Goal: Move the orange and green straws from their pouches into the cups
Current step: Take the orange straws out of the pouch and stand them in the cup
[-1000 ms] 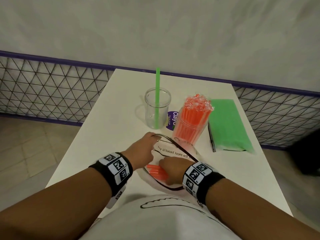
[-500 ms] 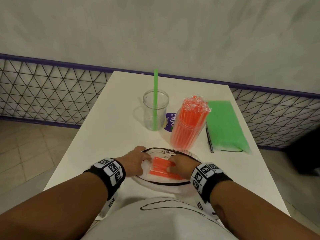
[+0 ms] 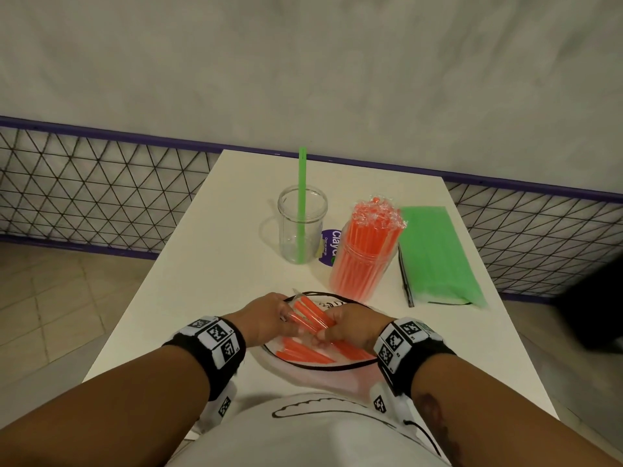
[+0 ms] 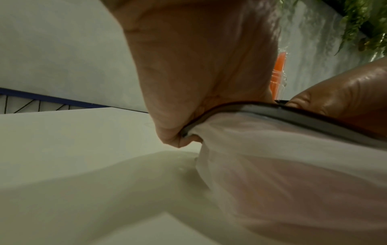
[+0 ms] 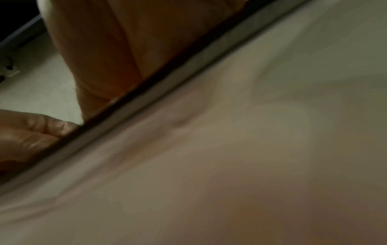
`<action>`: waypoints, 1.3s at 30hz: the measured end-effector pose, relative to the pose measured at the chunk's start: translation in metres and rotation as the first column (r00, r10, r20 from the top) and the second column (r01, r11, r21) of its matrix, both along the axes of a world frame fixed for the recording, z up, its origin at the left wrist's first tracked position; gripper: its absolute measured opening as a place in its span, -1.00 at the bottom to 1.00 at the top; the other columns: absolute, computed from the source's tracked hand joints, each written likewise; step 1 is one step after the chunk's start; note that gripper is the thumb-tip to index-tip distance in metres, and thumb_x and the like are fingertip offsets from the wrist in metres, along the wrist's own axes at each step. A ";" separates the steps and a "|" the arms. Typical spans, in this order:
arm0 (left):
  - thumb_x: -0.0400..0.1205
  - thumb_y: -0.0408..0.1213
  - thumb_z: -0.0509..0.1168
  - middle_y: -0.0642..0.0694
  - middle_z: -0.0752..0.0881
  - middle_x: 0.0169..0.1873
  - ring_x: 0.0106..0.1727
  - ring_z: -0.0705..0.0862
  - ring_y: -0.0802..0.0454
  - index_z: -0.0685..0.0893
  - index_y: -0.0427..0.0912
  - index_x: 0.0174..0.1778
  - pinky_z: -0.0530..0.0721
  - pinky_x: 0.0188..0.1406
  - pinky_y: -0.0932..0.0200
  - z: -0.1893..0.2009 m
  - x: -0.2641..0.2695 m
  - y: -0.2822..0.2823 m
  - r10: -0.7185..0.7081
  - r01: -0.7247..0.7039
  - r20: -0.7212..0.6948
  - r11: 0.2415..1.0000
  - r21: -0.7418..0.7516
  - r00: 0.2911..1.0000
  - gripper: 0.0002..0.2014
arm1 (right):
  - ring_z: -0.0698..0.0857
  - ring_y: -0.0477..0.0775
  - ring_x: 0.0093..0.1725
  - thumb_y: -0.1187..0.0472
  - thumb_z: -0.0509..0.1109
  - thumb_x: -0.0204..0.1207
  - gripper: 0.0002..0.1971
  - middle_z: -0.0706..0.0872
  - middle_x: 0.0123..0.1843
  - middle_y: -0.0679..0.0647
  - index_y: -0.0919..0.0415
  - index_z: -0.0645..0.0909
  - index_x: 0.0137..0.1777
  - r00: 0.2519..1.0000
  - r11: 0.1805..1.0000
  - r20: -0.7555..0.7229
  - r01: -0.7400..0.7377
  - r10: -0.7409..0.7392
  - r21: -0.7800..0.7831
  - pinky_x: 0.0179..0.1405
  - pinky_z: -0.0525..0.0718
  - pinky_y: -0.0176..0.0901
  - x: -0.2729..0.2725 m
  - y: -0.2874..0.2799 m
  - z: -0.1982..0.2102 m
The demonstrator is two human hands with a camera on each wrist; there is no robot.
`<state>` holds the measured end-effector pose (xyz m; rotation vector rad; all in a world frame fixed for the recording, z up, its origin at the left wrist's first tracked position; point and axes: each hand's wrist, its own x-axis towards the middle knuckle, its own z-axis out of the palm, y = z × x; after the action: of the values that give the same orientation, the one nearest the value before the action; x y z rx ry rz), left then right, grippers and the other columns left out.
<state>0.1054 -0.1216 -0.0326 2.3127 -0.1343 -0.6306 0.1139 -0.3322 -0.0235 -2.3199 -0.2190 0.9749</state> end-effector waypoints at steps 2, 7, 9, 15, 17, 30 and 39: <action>0.52 -0.15 0.55 0.04 0.67 -0.15 -0.13 0.62 0.15 0.81 -0.09 -0.19 0.47 -0.29 0.51 0.000 -0.001 0.002 -0.038 0.039 -0.017 0.996 0.084 0.999 -0.89 | 0.77 0.03 0.07 -0.21 0.52 0.16 -0.64 0.83 -0.03 -0.09 -0.13 0.76 -0.05 1.000 1.000 0.000 -0.007 0.007 0.015 0.32 0.62 0.12 -0.003 0.003 0.013; 0.47 -0.01 0.56 0.00 0.63 0.10 0.08 0.70 -0.01 0.76 -0.02 -0.19 0.71 0.06 0.15 0.003 -0.003 0.006 -0.148 0.162 -0.069 0.942 0.294 0.987 -0.81 | 0.72 -0.09 0.18 0.19 0.47 0.54 -0.89 0.81 0.06 -0.11 -0.07 0.73 -0.02 0.998 0.980 0.068 -0.022 0.008 0.196 0.40 0.56 0.02 -0.013 0.008 0.073; 0.43 0.09 0.57 0.07 0.49 0.41 0.36 0.57 -0.02 0.73 0.06 -0.26 0.59 0.36 0.04 0.013 -0.006 0.006 -0.183 0.195 -0.067 0.929 0.316 0.981 -0.77 | 0.71 -0.12 0.19 0.19 0.39 0.61 -0.90 0.81 0.08 -0.11 -0.04 0.72 -0.01 0.987 0.951 0.151 0.011 -0.061 0.310 0.39 0.54 0.00 -0.016 -0.001 0.104; 0.40 0.02 0.62 0.02 0.19 0.63 0.63 0.23 0.04 0.53 0.05 0.31 0.25 0.48 0.27 0.070 0.015 -0.013 -0.055 0.053 0.289 0.998 0.015 0.956 -0.40 | 0.74 0.22 0.22 0.40 0.25 0.66 -0.80 0.82 0.02 0.20 0.14 0.66 -0.02 0.754 0.437 0.117 0.239 -0.646 0.867 0.38 0.58 0.18 -0.009 -0.039 0.178; 0.41 -0.08 0.64 0.02 0.22 0.59 0.54 0.26 0.14 0.26 -0.05 0.60 0.27 0.38 0.37 0.096 0.028 -0.030 0.020 0.018 0.327 0.993 -0.114 0.945 -0.08 | 0.75 0.20 0.15 0.44 0.20 0.68 -0.77 0.81 -0.09 0.15 0.13 0.62 -0.01 0.684 0.350 0.132 0.190 -0.718 0.917 0.33 0.61 0.09 -0.002 -0.047 0.189; 0.43 -0.05 0.59 -0.13 0.20 0.71 0.65 0.32 -0.12 0.03 -0.01 0.75 0.44 0.57 -0.05 0.147 0.099 -0.114 -0.333 0.266 0.307 0.933 0.242 0.891 0.09 | 0.74 0.08 -0.08 0.32 0.27 0.63 -0.82 0.76 -0.22 0.03 0.00 0.59 -0.06 0.442 0.482 0.293 0.413 -0.848 0.773 0.24 0.66 0.23 0.028 -0.049 0.180; 0.50 0.16 0.43 -0.07 0.58 0.11 0.06 0.62 -0.06 0.45 -0.09 0.20 0.68 0.06 -0.04 0.143 0.092 -0.110 -0.232 0.163 0.301 0.958 0.237 0.925 -0.47 | 0.65 -0.03 -0.21 0.37 0.18 0.65 -0.81 0.63 -0.25 0.02 0.06 0.51 -0.02 0.132 0.118 0.076 0.355 -0.988 0.927 0.06 0.64 -0.07 0.040 -0.041 0.162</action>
<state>0.1970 -0.2314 0.1108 2.6158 -0.4858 -0.3654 0.1542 -0.3730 0.1383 -1.3845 0.3170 -0.6754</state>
